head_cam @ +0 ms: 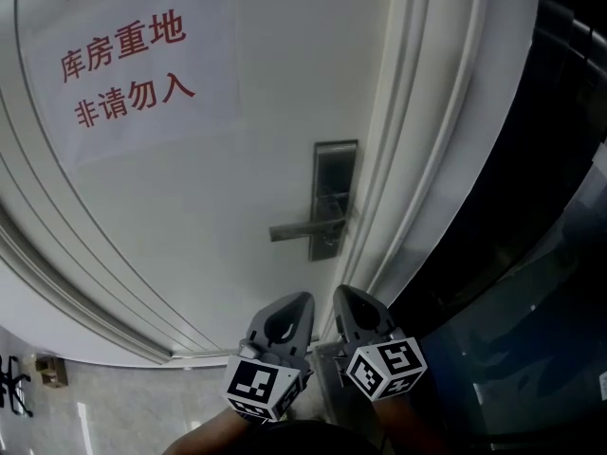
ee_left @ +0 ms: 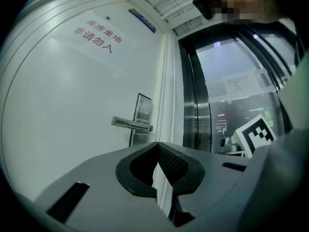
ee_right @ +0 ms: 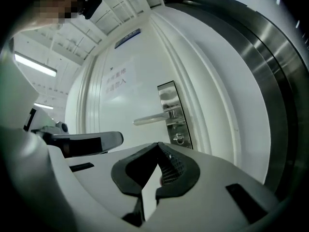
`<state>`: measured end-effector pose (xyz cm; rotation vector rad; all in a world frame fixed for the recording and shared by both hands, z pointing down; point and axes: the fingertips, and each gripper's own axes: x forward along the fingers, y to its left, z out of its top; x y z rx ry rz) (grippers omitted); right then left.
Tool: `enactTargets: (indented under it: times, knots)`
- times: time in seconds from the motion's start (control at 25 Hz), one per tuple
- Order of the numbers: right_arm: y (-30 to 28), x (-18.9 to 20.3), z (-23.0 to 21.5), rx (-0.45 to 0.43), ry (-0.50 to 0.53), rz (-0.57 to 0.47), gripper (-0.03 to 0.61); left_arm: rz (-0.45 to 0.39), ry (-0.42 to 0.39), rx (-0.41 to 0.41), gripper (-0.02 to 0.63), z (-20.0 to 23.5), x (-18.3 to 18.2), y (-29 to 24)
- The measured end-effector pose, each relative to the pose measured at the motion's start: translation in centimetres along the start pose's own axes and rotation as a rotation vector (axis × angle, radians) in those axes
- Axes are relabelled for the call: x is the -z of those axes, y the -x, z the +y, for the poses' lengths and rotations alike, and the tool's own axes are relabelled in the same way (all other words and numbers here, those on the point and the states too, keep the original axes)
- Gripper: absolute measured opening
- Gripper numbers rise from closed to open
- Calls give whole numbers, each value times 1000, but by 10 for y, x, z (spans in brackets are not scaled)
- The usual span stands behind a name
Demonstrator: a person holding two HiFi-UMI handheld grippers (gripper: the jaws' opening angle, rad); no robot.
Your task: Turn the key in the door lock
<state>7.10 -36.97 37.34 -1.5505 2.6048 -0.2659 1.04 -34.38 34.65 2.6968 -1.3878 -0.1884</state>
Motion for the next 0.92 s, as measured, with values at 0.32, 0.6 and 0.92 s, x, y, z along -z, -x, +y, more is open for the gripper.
enactTargets:
  times: [0.32, 0.6, 0.92]
  knots:
    - [2, -3, -1, -10, 9, -6, 15, -4, -5, -12, 5, -1, 3, 1]
    - [2, -2, 0, -13, 14, -8, 15, -8, -14, -17, 5, -1, 4, 1]
    - [3, -5, -2, -12, 13, -10, 15, -13, -12, -13, 5, -4, 3, -1]
